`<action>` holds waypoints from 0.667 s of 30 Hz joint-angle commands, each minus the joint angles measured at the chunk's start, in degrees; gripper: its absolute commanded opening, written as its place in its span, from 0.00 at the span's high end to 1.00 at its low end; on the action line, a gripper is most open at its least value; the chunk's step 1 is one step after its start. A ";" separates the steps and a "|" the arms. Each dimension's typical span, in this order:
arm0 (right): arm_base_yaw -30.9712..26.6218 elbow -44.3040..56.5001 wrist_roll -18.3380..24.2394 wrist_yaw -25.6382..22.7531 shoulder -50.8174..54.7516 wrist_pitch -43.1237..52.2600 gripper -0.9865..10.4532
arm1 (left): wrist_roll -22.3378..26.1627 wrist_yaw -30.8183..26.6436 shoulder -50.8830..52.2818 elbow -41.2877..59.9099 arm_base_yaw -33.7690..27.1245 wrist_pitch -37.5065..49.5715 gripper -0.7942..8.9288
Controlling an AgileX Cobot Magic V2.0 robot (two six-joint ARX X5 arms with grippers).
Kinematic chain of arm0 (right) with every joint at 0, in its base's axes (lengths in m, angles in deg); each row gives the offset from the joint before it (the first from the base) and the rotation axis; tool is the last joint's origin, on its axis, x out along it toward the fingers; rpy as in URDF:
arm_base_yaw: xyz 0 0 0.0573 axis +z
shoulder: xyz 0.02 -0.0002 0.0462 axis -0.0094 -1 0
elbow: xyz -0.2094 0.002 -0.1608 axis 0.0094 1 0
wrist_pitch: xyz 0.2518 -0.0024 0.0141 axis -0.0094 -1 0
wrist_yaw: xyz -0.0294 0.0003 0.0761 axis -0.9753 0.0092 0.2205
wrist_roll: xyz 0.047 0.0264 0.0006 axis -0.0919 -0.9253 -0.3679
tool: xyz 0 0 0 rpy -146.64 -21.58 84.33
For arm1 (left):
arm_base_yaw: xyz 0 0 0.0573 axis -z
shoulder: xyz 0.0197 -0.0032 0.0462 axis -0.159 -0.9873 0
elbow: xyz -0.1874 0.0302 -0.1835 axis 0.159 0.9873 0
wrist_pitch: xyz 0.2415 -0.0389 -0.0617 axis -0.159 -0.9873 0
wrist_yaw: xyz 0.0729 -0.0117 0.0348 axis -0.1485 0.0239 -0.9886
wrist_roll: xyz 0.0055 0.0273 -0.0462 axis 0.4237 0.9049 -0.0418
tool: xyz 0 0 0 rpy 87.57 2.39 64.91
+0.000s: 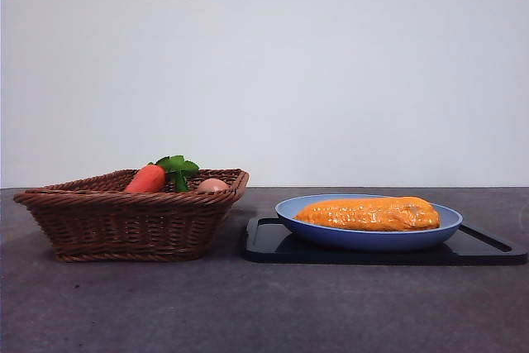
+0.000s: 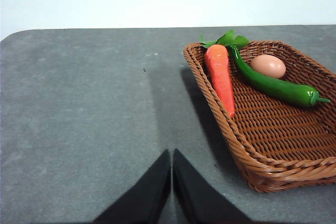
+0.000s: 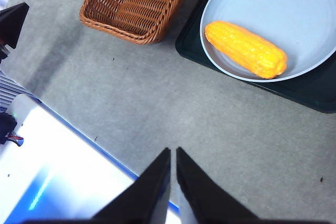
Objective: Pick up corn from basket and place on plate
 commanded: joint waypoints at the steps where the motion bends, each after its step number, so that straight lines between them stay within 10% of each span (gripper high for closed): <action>1: 0.24 -0.96 0.66 0.13 -0.37 0.61 0.91 | -0.31 0.00 0.07 1.55 -0.22 -0.39 0.91; 20: 0.24 -0.96 2.08 0.07 -0.37 0.57 0.91 | -0.31 0.00 0.07 1.55 -0.22 -0.42 0.91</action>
